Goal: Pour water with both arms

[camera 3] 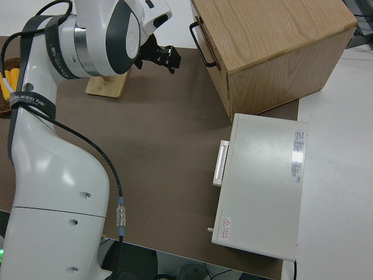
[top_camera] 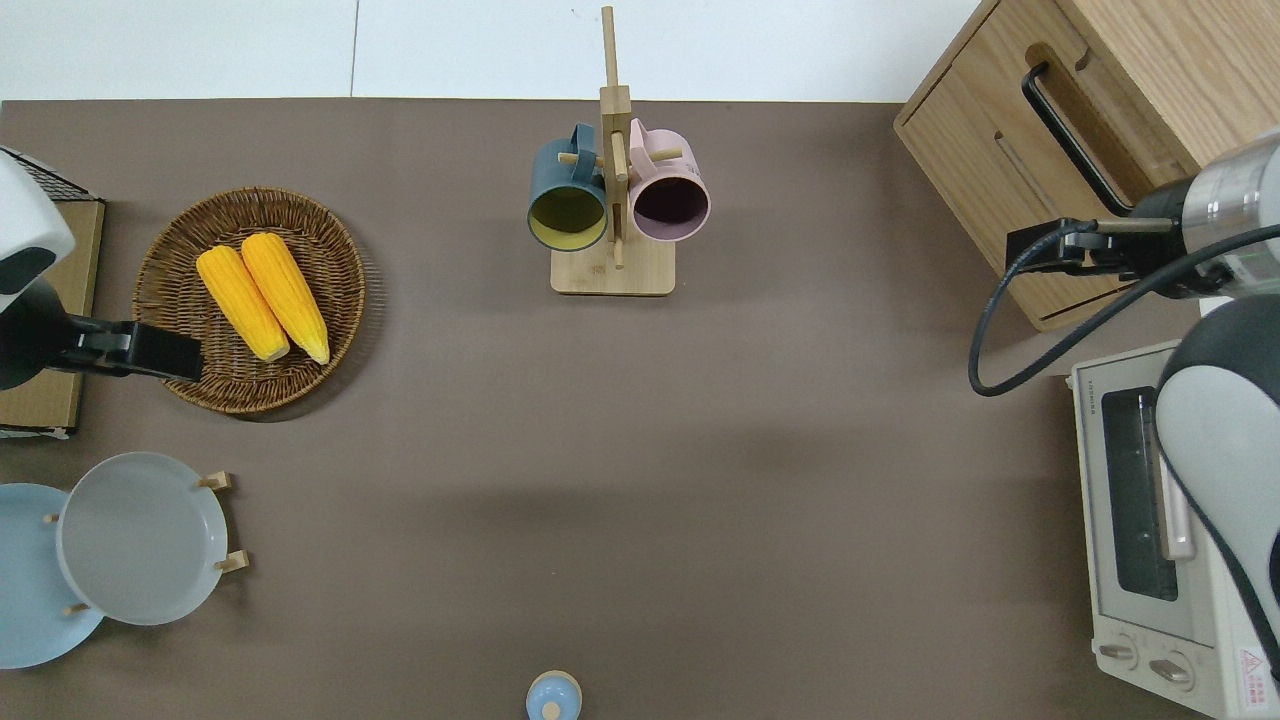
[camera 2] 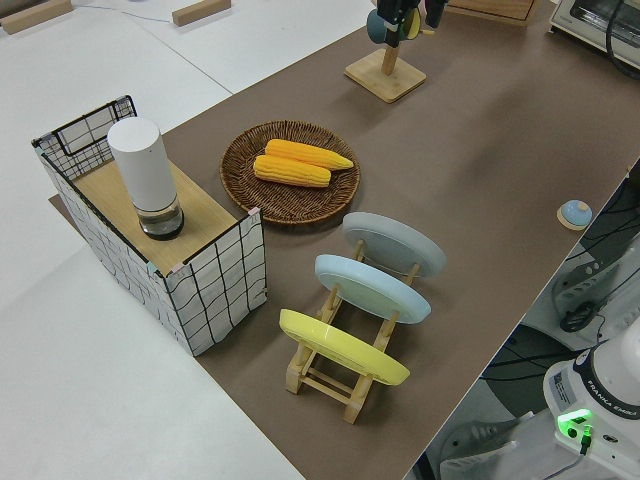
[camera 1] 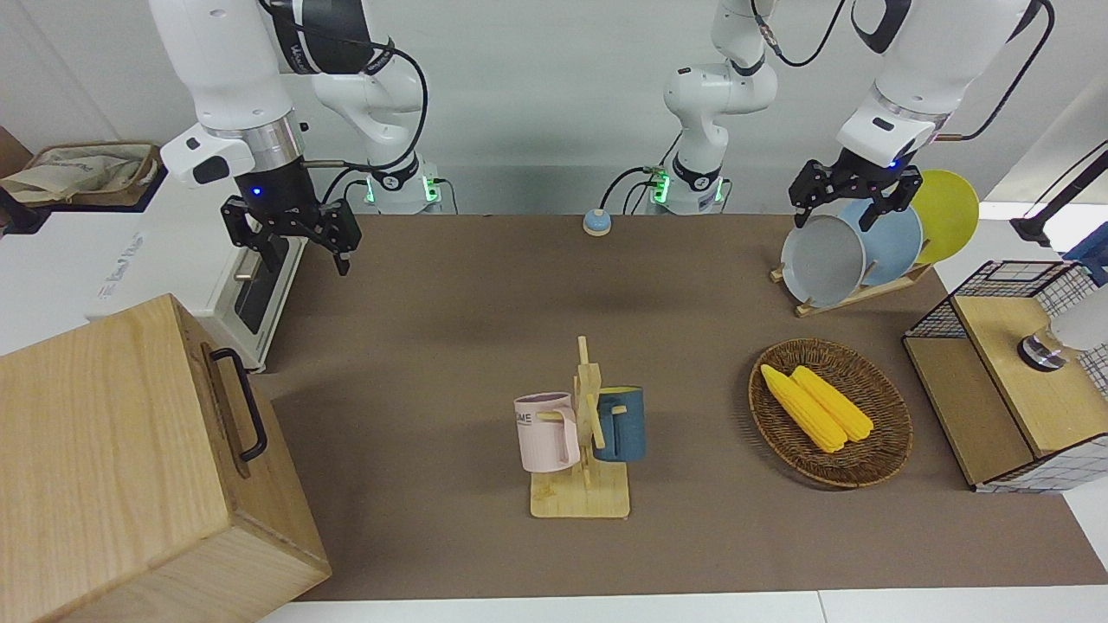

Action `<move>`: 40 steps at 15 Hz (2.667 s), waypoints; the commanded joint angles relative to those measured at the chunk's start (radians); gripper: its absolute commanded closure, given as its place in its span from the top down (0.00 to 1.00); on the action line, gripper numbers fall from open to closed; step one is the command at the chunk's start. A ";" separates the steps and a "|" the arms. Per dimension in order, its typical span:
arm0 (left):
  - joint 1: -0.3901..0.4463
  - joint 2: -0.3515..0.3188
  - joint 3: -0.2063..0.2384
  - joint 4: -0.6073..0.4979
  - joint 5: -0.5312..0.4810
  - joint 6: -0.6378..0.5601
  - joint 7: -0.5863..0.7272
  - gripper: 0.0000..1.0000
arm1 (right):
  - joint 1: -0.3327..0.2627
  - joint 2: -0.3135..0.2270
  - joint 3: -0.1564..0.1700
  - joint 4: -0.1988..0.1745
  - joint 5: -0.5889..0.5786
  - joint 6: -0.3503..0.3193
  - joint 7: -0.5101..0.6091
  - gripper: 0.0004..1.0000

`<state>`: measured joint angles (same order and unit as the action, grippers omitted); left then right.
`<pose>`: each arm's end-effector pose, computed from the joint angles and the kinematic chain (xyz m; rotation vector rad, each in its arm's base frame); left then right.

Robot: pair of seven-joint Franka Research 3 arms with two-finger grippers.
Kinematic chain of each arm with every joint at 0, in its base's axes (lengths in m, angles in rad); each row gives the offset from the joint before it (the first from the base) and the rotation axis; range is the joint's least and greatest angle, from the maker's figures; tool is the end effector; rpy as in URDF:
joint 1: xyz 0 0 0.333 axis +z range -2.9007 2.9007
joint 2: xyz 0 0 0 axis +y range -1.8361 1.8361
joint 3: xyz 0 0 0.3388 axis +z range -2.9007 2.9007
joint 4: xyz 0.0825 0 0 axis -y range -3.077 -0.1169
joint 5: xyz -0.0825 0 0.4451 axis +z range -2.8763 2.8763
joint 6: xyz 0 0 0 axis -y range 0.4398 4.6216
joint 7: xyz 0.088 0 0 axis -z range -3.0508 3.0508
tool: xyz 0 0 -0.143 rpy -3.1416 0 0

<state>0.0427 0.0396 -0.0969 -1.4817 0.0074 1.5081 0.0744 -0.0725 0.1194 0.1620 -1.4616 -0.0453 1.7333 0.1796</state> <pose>0.6216 -0.0314 0.6287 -3.1317 0.2009 0.0205 0.6748 0.0487 0.6105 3.1238 -0.1388 0.2443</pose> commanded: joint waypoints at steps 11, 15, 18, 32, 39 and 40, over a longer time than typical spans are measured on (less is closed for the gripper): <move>-0.007 -0.017 0.002 -0.014 -0.014 -0.002 0.002 1.00 | -0.023 -0.026 0.008 -0.002 0.004 -0.024 -0.017 0.99; 0.002 -0.017 0.009 -0.014 -0.014 0.001 0.008 1.00 | -0.015 -0.027 0.013 -0.003 0.005 -0.031 -0.020 0.99; 0.011 -0.015 0.022 -0.014 -0.014 0.004 0.013 1.00 | -0.007 -0.026 0.016 -0.035 0.047 -0.031 -0.019 0.99; 0.020 0.014 0.339 -0.011 -0.015 0.116 0.455 1.00 | 0.224 0.155 0.021 -0.092 0.033 0.198 0.026 0.99; 0.190 0.075 0.376 0.012 -0.073 0.167 0.723 1.00 | 0.277 0.244 0.021 -0.083 -0.022 0.411 0.023 0.99; 0.212 0.083 0.376 0.021 -0.073 0.175 0.743 1.00 | 0.281 0.253 0.021 -0.082 -0.025 0.432 0.023 0.99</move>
<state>0.1952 0.0953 0.2828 -1.4847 -0.0447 1.6577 0.7340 0.1890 0.3453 0.1855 -1.5512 -0.0383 2.0995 0.1981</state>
